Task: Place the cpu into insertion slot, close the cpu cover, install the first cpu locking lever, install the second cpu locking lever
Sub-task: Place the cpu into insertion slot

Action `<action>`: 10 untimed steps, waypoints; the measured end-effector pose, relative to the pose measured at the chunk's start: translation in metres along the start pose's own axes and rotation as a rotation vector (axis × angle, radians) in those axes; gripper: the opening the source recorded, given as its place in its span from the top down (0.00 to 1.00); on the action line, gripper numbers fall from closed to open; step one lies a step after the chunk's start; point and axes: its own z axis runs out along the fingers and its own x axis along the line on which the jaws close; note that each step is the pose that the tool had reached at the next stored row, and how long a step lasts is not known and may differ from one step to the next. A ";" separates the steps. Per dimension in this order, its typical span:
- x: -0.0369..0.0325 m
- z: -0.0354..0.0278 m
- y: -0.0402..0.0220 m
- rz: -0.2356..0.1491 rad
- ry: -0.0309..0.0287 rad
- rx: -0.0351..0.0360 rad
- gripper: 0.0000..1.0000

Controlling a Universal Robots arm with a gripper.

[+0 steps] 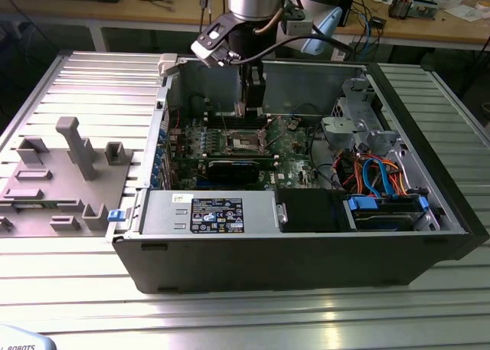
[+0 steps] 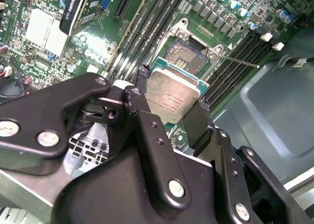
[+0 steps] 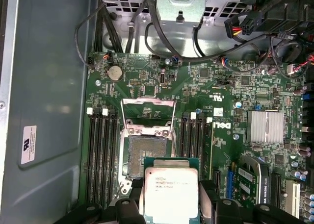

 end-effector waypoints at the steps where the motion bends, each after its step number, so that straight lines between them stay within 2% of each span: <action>1: 0.0000 0.0008 0.0000 0.000 -0.0001 0.0001 0.46; 10: 0.0001 0.0037 -0.0001 0.000 -0.0001 0.0001 0.46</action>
